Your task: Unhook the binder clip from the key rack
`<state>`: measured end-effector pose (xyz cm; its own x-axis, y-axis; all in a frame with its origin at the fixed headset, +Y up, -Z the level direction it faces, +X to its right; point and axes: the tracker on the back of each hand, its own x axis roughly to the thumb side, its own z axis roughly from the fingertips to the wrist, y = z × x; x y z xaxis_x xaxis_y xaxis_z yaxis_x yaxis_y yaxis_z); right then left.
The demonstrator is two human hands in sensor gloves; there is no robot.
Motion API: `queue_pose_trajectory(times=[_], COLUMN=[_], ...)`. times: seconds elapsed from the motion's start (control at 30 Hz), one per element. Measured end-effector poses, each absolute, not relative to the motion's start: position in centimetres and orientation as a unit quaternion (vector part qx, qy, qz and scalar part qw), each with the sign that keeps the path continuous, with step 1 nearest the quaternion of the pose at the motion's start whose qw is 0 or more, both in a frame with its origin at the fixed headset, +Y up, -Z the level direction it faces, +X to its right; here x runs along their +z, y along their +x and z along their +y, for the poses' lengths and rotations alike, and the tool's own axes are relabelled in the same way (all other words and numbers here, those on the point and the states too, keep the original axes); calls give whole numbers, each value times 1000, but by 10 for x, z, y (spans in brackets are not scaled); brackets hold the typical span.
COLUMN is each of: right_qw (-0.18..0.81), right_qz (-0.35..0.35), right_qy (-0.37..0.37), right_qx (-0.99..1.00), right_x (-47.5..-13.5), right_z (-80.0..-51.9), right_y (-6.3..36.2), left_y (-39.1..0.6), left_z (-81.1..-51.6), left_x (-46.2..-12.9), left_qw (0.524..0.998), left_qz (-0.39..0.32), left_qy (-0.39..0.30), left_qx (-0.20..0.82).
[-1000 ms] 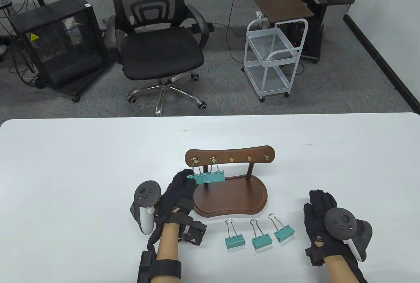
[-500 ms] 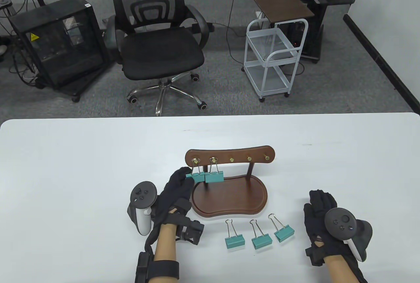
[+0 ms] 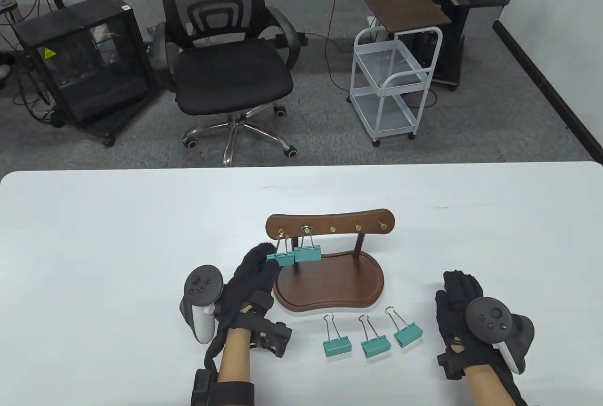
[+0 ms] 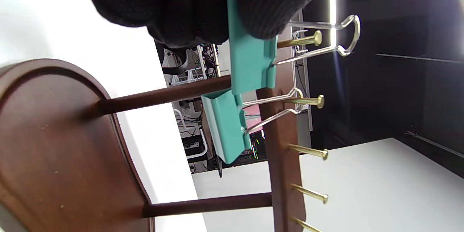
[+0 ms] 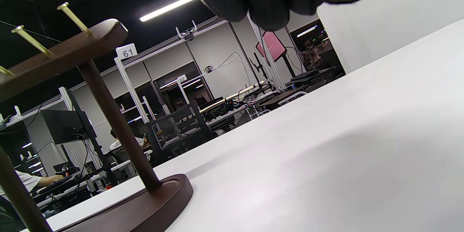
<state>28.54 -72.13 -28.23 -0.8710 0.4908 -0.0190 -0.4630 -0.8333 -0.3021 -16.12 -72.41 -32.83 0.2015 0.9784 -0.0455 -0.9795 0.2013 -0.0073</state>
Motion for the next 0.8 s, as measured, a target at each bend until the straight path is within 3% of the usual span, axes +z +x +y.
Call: queue_pose_trajectory(times=[0.57,0.8], right_qw=[251,248], right_qz=[-151,-149], right_qy=[-40,-41], right_qx=[955,956], right_x=[-281,-281], right_z=[-719,-720], right_y=[281,280], left_y=[-177,-176], left_z=[-722,-718], left_x=[-284,-282], left_qw=[795,853], left_qz=[5,24], left_qy=[-16,-13], left_qx=[606,522])
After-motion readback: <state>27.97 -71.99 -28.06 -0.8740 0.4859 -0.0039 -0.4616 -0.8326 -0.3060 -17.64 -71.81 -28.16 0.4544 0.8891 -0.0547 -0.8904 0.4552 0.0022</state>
